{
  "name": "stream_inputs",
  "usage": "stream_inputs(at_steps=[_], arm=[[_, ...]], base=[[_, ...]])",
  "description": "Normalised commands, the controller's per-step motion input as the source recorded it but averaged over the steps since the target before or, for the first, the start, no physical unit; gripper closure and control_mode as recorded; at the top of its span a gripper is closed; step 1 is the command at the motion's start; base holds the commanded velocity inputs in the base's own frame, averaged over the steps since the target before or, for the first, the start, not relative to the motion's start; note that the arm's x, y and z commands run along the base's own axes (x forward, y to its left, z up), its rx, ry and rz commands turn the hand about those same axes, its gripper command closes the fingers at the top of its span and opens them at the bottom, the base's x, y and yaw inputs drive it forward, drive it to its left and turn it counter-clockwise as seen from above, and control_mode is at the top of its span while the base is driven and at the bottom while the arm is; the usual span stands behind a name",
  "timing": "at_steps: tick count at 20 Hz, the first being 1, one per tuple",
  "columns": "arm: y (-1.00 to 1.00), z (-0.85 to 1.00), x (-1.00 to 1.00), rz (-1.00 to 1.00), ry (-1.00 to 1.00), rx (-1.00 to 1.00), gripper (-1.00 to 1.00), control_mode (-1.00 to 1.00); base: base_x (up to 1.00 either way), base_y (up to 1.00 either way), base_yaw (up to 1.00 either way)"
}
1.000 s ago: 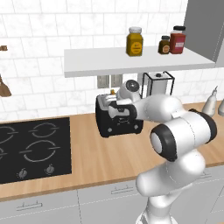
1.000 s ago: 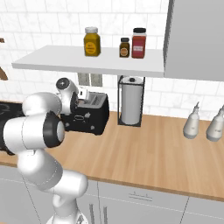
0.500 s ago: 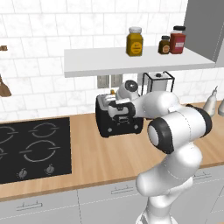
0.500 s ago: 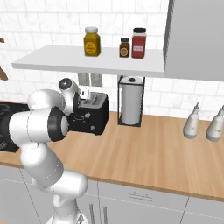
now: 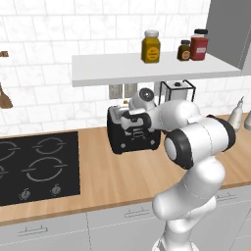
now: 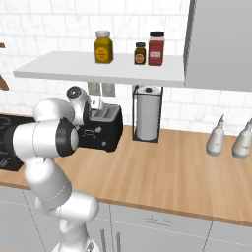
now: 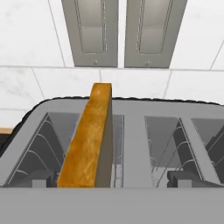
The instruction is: Start the toaster. Once the lever pops up, take the bread to the plate on the dining counter.
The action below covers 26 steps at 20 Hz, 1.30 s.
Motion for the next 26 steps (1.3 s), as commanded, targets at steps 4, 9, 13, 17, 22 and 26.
stream_inputs(at_steps=[4, 9, 13, 17, 22, 26], arm=[[0.00, 0.00, 0.06, 0.00, 0.00, 0.00, -1.00, -1.00], [0.00, 0.00, 0.00, 0.00, 0.00, 0.00, -1.00, -1.00], [0.00, 0.00, 0.00, 0.00, 0.00, 0.00, 1.00, -1.00], [0.00, 0.00, 0.00, 0.00, -0.02, 0.00, 1.00, -1.00], [0.00, 0.00, -0.01, -0.01, -0.06, 0.00, 1.00, -1.00], [0.00, 0.00, -0.07, -0.01, -0.10, 0.00, 1.00, -1.00]], base=[[0.00, 0.00, 0.00], [0.00, 0.00, 0.00], [0.00, 0.00, 0.00], [0.00, 0.00, 0.00], [0.00, 0.00, 0.00], [0.00, 0.00, 0.00]])
